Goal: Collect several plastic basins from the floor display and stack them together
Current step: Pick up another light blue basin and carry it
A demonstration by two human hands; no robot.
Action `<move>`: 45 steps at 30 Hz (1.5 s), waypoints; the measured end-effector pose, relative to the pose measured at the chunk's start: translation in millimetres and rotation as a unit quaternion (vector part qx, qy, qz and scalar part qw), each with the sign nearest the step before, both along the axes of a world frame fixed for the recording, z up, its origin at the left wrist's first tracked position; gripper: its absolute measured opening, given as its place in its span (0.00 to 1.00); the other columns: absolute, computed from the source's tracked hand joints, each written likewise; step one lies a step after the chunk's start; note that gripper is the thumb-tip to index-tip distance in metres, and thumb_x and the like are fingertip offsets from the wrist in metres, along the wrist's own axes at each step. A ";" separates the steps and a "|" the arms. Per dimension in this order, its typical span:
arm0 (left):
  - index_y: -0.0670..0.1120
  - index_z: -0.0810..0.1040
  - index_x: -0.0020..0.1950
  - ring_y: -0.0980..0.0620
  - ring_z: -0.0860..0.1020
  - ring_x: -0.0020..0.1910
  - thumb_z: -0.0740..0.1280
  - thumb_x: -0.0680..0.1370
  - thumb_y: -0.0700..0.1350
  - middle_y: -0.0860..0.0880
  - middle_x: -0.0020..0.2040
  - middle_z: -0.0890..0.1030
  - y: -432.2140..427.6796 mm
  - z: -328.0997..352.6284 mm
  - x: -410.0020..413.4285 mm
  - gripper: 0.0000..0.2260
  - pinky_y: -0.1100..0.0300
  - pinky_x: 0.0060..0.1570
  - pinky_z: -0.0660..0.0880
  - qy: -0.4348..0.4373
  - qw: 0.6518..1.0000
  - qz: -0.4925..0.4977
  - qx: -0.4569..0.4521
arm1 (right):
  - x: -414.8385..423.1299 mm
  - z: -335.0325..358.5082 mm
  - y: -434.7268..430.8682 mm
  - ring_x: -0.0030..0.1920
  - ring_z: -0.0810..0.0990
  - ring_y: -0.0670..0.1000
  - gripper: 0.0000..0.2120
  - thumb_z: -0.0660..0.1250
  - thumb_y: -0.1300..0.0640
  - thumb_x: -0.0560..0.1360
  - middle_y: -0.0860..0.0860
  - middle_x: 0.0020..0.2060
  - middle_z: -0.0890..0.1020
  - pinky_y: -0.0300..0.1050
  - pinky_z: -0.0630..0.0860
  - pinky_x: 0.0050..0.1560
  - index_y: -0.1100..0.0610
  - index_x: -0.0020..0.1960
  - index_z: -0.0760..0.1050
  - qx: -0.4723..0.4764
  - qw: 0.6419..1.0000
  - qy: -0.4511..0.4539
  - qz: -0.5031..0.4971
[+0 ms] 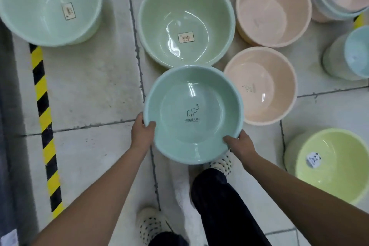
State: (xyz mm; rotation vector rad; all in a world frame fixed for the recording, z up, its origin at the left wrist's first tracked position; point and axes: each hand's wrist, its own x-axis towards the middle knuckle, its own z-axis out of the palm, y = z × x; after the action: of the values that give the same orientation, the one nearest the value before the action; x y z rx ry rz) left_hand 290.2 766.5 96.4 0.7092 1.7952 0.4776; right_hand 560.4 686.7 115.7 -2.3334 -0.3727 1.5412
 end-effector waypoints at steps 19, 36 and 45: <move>0.43 0.67 0.58 0.48 0.75 0.45 0.60 0.73 0.29 0.50 0.45 0.73 -10.4 -27.8 6.8 0.16 0.58 0.39 0.72 0.102 0.994 -0.017 -0.042 | -28.4 -50.9 -36.7 0.47 0.75 0.56 0.16 0.63 0.64 0.77 0.50 0.44 0.74 0.45 0.70 0.45 0.60 0.64 0.65 -0.018 0.998 -0.049 -0.044; 0.47 0.76 0.50 0.44 0.81 0.44 0.69 0.77 0.52 0.47 0.44 0.82 95.2 157.7 186.4 0.10 0.51 0.46 0.77 0.137 0.938 -0.316 0.037 | 134.4 135.8 -19.6 0.51 0.80 0.59 0.20 0.68 0.64 0.71 0.56 0.51 0.80 0.56 0.79 0.52 0.55 0.61 0.70 -0.007 0.979 -0.044 -0.200; 0.44 0.76 0.54 0.44 0.79 0.47 0.66 0.77 0.44 0.46 0.45 0.80 135.4 94.3 267.7 0.07 0.53 0.50 0.76 0.128 0.924 -0.361 0.025 | 197.3 74.6 0.5 0.46 0.79 0.60 0.19 0.69 0.62 0.73 0.57 0.51 0.80 0.52 0.77 0.43 0.56 0.63 0.71 -0.020 0.964 -0.044 -0.261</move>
State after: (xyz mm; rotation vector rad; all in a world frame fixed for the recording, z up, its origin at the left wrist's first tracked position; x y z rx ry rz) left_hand 557.9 902.0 190.7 1.4406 1.6056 -0.0736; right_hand 757.7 687.2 190.3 -2.2826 0.2457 1.1973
